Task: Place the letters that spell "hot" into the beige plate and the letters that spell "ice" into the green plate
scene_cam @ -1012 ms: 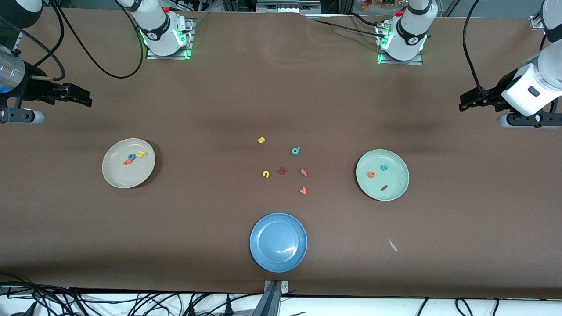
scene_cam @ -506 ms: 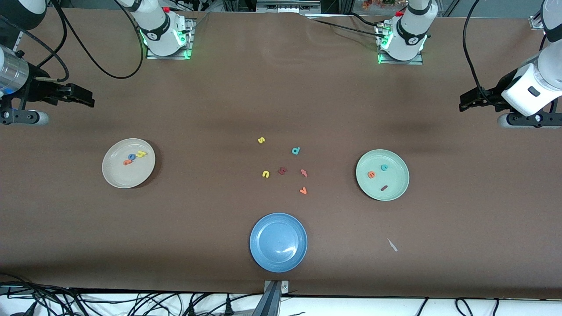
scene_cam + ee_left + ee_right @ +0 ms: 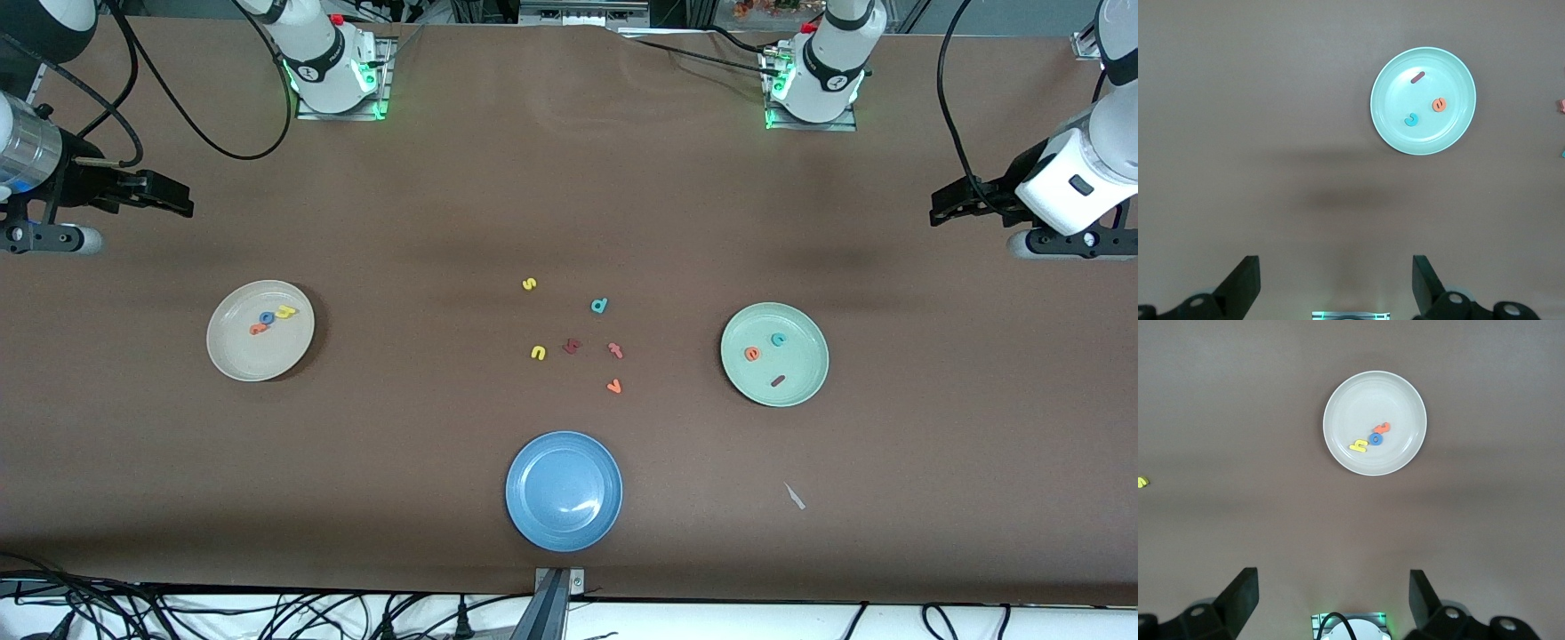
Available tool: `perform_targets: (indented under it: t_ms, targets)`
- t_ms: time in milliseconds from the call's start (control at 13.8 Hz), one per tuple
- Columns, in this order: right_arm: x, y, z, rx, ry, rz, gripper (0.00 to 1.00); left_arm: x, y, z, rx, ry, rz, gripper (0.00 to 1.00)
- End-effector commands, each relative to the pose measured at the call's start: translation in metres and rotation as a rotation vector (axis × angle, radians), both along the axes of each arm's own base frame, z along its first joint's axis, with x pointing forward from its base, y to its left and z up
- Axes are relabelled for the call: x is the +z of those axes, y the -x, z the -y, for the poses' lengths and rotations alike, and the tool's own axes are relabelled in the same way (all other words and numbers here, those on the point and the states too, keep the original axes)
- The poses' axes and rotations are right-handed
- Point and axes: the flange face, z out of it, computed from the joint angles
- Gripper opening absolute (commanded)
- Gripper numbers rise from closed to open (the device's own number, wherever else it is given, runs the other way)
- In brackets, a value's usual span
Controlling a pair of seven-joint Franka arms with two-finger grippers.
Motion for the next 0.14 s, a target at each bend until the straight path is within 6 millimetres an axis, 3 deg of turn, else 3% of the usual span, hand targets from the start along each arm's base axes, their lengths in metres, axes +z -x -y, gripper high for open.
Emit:
perform_targets:
  t_ms: [0,72]
  targets:
    - [0.0043,0.0011,0.0046,0.004,0.003,-0.002,1.0,0.0076,0.0028,-0.0025,0.001,-0.022,0.0,1.0]
    - [0.0043,0.0011,0.0053,0.001,0.002,-0.002,1.0,0.0076,0.0028,-0.0025,0.001,-0.022,0.0,1.0]
